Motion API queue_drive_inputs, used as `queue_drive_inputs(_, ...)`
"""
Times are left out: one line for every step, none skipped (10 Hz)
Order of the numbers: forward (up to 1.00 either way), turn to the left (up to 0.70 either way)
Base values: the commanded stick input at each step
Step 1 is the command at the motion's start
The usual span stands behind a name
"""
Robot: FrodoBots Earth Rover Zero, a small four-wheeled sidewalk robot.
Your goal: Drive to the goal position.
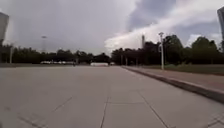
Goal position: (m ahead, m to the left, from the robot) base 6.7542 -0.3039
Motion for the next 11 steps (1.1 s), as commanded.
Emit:
queue_drive_inputs(1.0,0.0)
queue_drive_inputs(1.0,0.0)
queue_drive_inputs(1.0,0.0)
queue_drive_inputs(1.0,0.0)
queue_drive_inputs(1.0,0.0)
queue_drive_inputs(1.0,0.0)
queue_drive_inputs(1.0,0.0)
queue_drive_inputs(1.0,-0.06)
queue_drive_inputs(1.0,-0.27)
queue_drive_inputs(1.0,-0.27)
queue_drive_inputs(1.0,-0.27)
